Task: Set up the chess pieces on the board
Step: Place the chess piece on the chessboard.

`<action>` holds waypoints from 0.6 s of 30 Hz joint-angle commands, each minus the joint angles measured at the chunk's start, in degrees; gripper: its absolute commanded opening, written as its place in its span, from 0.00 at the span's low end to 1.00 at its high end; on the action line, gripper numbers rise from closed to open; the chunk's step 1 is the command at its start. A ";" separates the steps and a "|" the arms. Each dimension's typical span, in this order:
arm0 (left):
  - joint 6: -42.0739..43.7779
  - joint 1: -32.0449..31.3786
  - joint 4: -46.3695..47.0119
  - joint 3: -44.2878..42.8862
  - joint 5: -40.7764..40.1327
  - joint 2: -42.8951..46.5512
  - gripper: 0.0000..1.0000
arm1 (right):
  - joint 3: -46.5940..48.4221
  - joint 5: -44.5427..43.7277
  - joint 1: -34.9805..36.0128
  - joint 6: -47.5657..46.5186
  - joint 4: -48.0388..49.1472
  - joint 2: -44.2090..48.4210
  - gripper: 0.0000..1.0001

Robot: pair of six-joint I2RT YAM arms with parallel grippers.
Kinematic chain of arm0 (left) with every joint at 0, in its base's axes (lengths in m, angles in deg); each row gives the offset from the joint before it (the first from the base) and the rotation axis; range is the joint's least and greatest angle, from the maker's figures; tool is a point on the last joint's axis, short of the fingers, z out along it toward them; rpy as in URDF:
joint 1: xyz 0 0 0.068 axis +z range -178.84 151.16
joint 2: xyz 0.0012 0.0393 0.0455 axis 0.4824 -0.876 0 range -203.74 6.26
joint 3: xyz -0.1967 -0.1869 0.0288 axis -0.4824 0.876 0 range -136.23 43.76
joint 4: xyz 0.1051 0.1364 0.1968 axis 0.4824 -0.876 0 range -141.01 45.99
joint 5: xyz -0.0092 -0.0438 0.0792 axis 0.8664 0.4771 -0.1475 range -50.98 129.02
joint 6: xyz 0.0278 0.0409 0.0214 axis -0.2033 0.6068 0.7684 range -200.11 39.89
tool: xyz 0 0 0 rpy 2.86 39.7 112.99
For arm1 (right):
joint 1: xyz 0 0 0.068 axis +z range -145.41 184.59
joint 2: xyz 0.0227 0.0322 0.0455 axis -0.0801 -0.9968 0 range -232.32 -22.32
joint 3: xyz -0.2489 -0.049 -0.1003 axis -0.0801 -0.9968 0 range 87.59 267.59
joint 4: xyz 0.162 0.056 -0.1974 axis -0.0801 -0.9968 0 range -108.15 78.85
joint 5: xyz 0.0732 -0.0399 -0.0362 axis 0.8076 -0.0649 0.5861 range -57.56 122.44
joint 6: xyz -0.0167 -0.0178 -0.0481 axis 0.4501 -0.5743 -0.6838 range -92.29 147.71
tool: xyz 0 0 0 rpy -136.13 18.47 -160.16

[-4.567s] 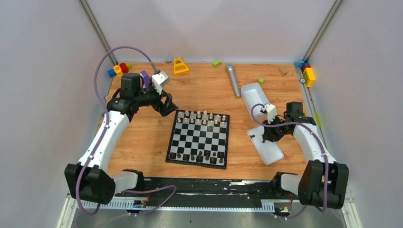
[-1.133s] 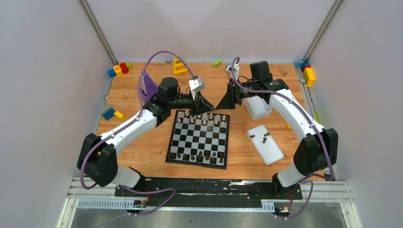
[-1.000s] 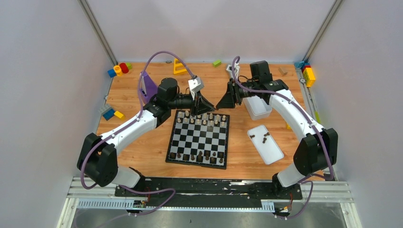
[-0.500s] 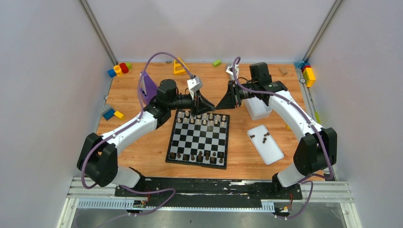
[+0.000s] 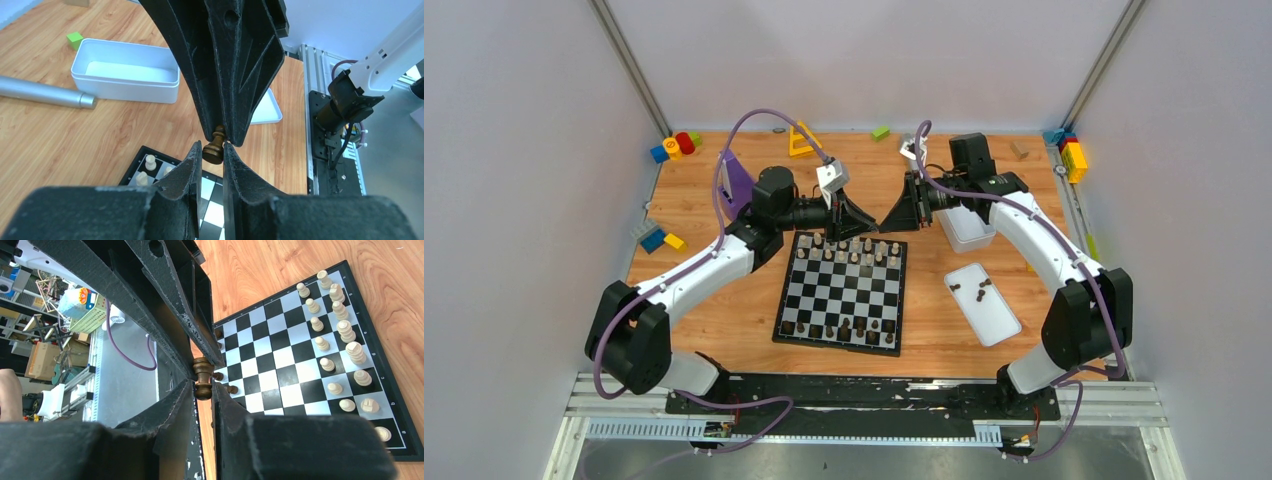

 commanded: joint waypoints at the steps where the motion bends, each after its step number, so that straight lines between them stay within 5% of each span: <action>1: -0.41 0.26 2.82 0.16 -0.07 2.18 0.00 | -0.11 2.12 0.34 -0.03 1.86 2.13 0.21; 9: 1.64 0.26 2.04 0.80 1.05 2.26 0.00 | 0.16 1.62 0.31 -0.82 1.84 2.66 0.08; 18: 12.34 0.19 -5.48 1.57 4.24 3.94 0.26 | 0.70 -0.65 0.22 -2.77 0.57 3.36 0.00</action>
